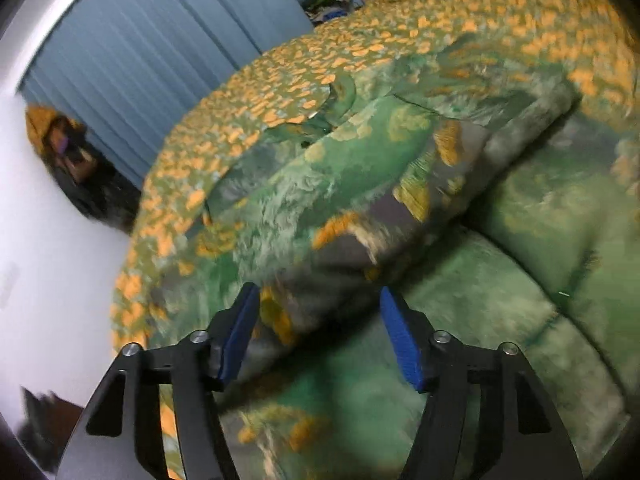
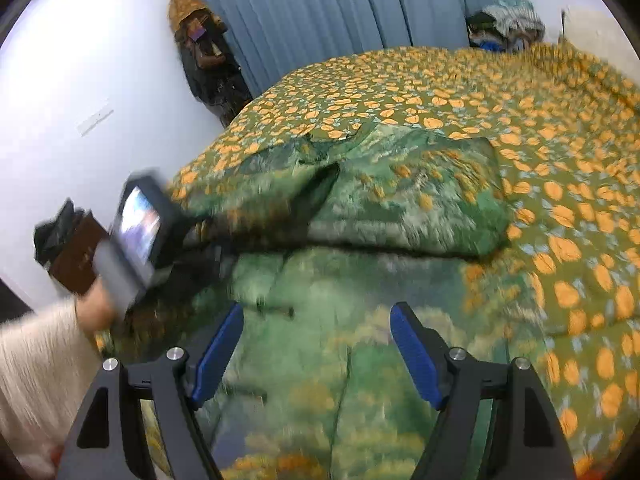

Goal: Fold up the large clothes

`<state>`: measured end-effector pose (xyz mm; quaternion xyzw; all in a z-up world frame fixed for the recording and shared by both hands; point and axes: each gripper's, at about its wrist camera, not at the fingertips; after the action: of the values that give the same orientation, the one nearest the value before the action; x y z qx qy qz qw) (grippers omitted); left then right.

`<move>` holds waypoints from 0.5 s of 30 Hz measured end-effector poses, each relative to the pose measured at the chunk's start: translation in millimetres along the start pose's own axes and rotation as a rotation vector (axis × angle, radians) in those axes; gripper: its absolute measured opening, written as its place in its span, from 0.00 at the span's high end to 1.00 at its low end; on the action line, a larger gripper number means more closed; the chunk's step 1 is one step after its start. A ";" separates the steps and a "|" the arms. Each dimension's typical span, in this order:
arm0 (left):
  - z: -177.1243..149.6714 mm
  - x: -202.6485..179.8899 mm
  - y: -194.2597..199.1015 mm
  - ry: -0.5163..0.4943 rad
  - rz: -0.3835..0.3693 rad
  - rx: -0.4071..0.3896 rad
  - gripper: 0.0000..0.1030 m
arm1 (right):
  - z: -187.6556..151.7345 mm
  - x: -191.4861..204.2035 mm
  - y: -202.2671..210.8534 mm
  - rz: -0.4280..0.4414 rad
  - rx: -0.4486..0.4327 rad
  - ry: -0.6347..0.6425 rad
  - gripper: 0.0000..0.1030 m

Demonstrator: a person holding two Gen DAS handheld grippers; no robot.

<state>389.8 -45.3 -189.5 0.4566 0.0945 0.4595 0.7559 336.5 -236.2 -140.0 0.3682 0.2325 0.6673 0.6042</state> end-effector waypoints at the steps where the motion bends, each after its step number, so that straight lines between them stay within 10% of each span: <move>1: -4.8 3.8 5.4 0.039 -0.027 0.000 0.37 | 14.2 0.3 -10.6 0.039 0.009 -0.027 0.25; 11: -63.1 75.5 46.6 0.442 -0.117 -0.052 0.36 | 85.6 13.2 -183.8 0.132 0.285 -0.208 0.28; 12: -68.6 82.1 46.6 0.466 -0.111 -0.050 0.36 | 84.8 19.3 -191.9 0.157 0.314 -0.205 0.38; 13: -72.7 89.3 45.8 0.488 -0.109 -0.049 0.36 | 87.0 27.4 -195.7 0.159 0.328 -0.174 0.77; 15: -79.9 103.1 44.1 0.544 -0.106 -0.051 0.36 | 102.6 48.2 -188.8 0.103 0.266 -0.061 0.88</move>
<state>375.7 90.5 -171.9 0.2918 0.3060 0.5274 0.7369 535.7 -172.4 -208.7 0.4764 0.2812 0.6493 0.5219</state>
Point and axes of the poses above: each gripper's, at about its wrist camera, not at the fingertips, and y roughly against the way its jaws point, x to its left, z to its top, and after that the axes turned 11 degrees about -z, right-handed
